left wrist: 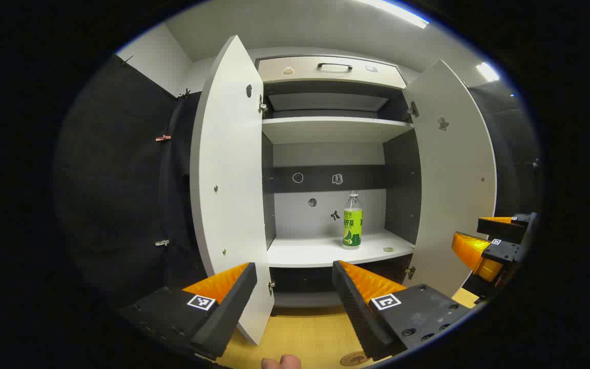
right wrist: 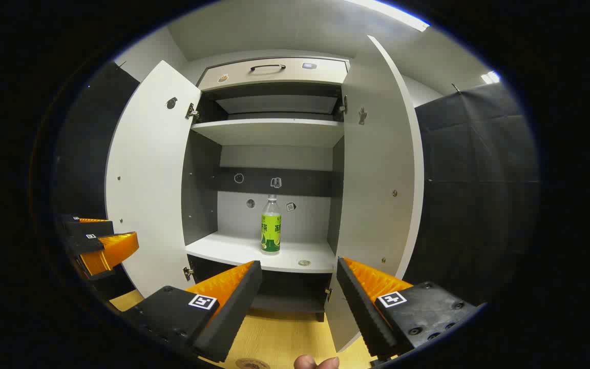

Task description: Grasp the bottle in the cabinet with the left hand and place it on the coaster, then close the right door with the right hand and the left door with the left hand.

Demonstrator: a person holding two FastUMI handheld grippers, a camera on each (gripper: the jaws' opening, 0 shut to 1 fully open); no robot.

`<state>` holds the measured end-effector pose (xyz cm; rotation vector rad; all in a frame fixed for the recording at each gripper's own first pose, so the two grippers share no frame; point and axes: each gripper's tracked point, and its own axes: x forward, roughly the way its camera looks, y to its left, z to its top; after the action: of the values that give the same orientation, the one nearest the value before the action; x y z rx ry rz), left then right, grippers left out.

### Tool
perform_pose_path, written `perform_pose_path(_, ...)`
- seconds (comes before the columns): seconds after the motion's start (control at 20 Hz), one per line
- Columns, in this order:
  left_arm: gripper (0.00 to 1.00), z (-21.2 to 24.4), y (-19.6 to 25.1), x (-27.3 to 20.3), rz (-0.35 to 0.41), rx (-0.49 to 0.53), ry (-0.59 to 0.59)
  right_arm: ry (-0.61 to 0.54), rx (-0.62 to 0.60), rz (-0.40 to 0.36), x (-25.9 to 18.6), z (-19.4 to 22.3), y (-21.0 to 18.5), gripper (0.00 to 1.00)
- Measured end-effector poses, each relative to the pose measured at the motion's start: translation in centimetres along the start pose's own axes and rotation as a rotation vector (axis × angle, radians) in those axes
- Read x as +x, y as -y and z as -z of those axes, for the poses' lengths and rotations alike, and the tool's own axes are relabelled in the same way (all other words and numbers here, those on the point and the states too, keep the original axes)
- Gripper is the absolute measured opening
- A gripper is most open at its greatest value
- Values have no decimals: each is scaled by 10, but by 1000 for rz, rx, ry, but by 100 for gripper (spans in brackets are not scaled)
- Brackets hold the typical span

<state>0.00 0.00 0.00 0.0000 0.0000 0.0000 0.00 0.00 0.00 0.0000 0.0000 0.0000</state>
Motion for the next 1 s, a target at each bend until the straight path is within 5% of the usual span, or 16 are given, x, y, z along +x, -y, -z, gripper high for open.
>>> perform_pose_path(1.0, 94, -1, 10, 9, 37, -20, 9, 23, 2, -11, 0, -14, -10, 98)
